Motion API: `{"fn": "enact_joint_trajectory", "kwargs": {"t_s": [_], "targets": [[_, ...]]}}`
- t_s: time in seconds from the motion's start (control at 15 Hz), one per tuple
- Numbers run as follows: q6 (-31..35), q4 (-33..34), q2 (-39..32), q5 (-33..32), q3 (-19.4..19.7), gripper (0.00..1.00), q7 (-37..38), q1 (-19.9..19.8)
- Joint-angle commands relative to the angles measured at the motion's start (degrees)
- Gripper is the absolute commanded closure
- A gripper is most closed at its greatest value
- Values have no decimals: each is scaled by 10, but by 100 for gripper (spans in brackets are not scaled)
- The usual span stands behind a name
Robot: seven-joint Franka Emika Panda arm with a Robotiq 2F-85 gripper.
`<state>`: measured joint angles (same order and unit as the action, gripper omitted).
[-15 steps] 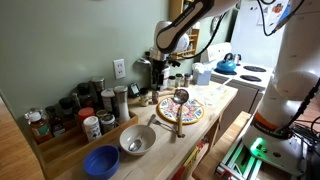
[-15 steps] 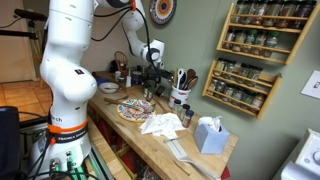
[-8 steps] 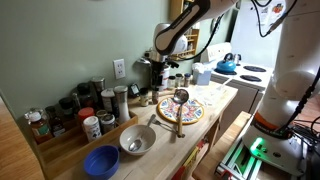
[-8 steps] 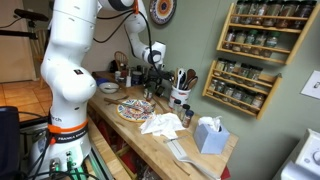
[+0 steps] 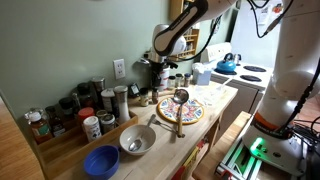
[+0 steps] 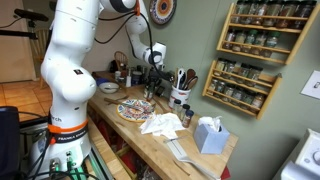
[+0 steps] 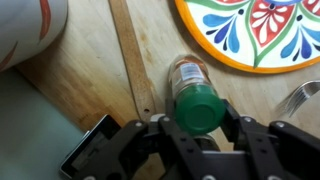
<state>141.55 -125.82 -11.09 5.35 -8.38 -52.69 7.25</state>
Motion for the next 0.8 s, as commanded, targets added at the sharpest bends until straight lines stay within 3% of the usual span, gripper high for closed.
{"fn": "enact_joint_trajectory", "kwargs": {"t_s": [0.0,0.73], "targets": [[-33,-3,5,-11,-8,80,15,-9],[-148,-48,186,64,10,80,6,-6]]}}
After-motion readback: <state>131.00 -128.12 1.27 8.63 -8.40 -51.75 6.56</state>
